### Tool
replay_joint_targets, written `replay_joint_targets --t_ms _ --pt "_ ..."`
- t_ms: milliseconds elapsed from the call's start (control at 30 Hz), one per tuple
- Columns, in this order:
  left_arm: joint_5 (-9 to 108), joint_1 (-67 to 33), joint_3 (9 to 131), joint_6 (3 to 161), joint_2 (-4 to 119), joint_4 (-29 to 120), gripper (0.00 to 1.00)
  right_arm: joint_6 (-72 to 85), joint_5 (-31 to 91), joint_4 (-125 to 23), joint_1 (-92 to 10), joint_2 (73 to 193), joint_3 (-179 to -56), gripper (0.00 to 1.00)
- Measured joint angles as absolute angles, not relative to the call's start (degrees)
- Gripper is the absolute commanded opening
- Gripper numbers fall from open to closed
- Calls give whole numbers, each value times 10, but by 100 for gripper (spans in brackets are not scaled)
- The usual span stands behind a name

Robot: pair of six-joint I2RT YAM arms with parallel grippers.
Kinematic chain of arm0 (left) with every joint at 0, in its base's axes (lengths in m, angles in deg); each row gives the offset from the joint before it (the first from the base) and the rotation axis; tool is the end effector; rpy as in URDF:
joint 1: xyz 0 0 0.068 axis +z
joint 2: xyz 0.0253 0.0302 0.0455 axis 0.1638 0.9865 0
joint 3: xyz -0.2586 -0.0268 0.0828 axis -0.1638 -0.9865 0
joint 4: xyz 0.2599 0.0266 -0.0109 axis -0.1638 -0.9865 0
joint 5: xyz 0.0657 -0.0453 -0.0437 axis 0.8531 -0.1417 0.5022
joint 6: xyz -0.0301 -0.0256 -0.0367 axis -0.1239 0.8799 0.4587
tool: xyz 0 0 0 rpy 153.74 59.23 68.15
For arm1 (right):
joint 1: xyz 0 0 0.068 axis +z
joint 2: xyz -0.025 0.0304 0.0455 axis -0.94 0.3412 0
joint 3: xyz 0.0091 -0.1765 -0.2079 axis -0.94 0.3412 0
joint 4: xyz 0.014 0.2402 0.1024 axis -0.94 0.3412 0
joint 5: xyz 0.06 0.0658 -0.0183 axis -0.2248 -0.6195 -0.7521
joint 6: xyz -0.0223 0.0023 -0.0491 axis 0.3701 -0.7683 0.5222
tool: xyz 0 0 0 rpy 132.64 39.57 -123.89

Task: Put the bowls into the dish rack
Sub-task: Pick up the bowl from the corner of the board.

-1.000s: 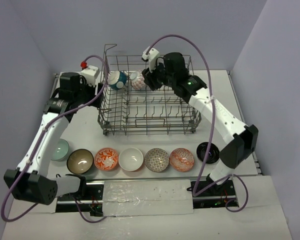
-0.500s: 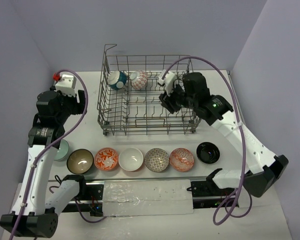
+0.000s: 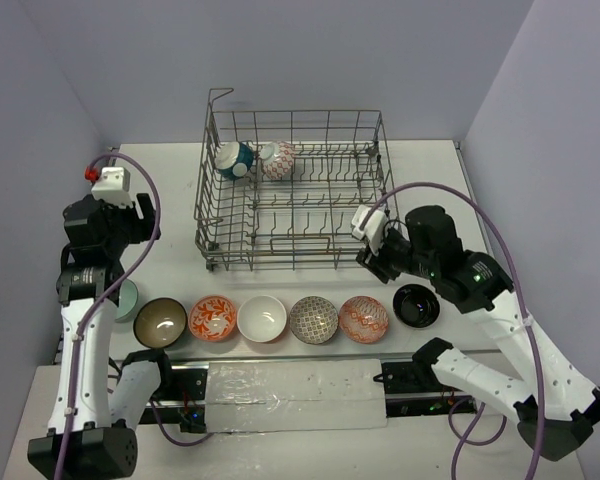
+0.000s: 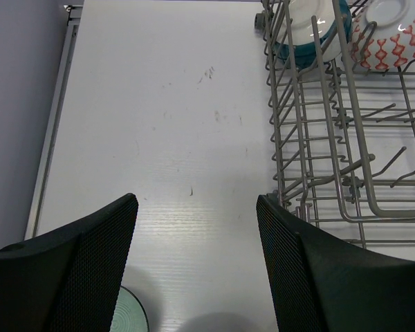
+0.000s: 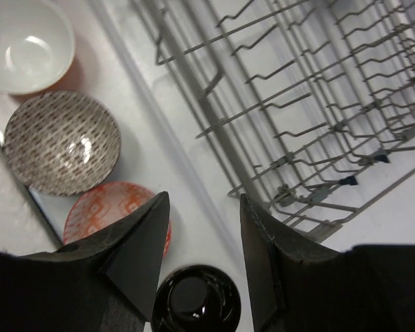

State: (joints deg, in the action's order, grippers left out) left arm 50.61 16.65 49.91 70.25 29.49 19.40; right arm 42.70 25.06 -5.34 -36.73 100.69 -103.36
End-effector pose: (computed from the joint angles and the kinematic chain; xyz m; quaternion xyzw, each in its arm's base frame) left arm 0.1844 0.0188 0.3493 -0.0141 0.8184 -0.0159 0.5743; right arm 0.1316 0.0957 0.3655 -0.4978 0.7208 0.1132 0.4689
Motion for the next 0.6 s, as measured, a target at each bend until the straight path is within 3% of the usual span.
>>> replay_joint_targets --t_ms 400,600 --pt "498 218 497 713 312 202 75 540 104 70 -353 1043 -1028 52" --pt "489 230 497 716 339 206 74 551 100 103 -259 1098 -1028 51"
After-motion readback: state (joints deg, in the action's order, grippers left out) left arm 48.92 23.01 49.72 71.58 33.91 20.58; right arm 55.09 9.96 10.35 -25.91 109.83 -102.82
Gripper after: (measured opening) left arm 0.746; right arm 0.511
